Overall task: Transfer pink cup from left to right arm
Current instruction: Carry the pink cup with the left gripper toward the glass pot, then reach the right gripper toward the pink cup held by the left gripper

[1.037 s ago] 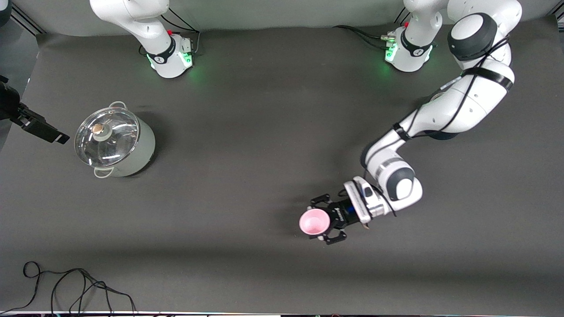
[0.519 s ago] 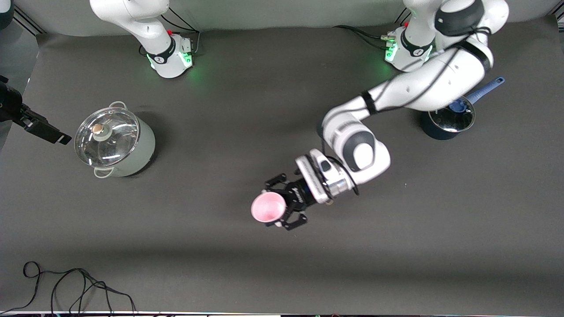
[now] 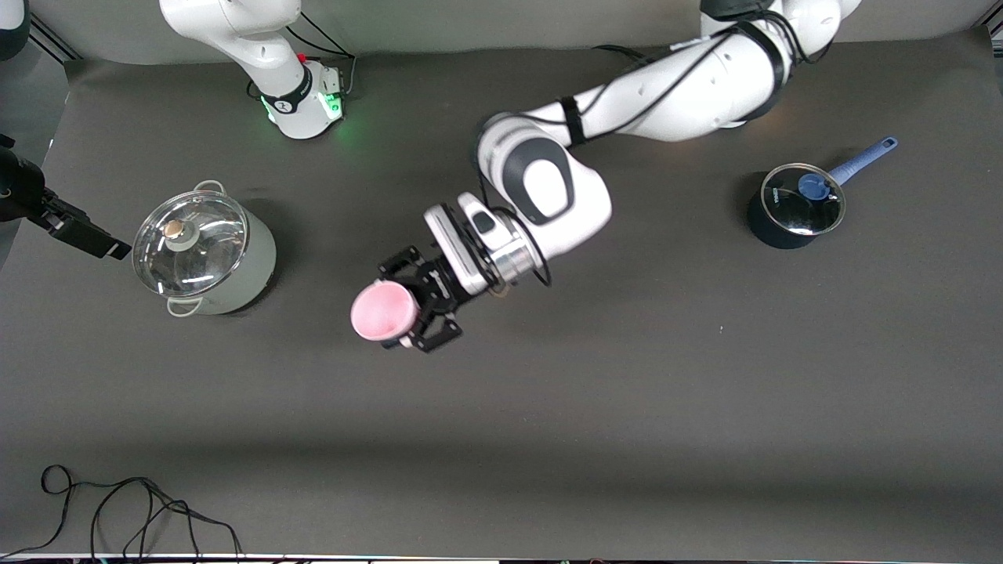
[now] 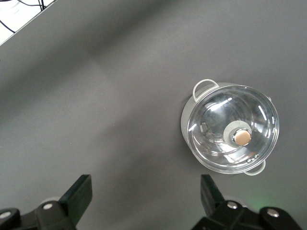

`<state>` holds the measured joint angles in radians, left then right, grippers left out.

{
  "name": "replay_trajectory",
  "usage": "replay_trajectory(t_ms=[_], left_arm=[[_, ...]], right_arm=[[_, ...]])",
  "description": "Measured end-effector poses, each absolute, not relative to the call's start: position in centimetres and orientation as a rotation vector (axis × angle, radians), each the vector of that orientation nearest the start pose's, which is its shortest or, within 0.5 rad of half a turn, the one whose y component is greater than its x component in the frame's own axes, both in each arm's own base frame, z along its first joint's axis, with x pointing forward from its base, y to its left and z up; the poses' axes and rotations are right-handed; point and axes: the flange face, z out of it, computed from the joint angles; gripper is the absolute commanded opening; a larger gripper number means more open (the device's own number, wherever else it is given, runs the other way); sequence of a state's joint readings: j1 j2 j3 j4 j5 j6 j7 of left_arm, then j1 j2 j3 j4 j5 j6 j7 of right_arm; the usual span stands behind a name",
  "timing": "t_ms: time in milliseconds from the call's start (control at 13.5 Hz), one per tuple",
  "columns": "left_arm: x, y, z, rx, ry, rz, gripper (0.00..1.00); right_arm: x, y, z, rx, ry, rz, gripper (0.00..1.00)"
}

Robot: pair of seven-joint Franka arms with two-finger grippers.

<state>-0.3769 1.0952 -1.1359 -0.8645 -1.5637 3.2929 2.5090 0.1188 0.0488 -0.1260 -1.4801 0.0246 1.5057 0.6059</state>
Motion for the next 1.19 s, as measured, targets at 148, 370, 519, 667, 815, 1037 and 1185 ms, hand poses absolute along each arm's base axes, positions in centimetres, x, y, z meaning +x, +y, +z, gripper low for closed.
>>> replay_trajectory(t_ms=[148,370,519,667,815,1037,1185], left_arm=[[54.8,-57.5,42.5,1.681,-0.992,1.516,0.00],[53.2,-59.1,42.3,1.691,-1.001,1.501,0.00],[52.7,-59.5,41.9,1.725,-0.998,1.497,0.00],[52.8,-59.6,41.1,1.757,-0.989,1.491,0.00],[53.0,-59.6,40.9,1.771,-0.975,1.491,0.00],[53.0,-59.5,41.8,1.764,-0.965,1.502,0.00],[53.0,-59.5,41.9,1.764,-0.963,1.505,0.00]], right_arm=[[56.6,1.1,63.5,-2.979,0.916,0.041,1.00],[56.9,5.4,64.6,-2.967,0.868,0.043,1.00],[56.4,10.0,65.5,-2.970,0.850,0.041,1.00],[55.3,14.9,66.0,-2.963,0.873,0.046,1.00],[54.6,18.9,65.4,-2.965,0.886,0.067,1.00],[54.4,23.2,63.5,-2.945,0.954,0.133,1.00],[54.9,23.9,62.3,-2.919,1.005,0.187,1.00]])
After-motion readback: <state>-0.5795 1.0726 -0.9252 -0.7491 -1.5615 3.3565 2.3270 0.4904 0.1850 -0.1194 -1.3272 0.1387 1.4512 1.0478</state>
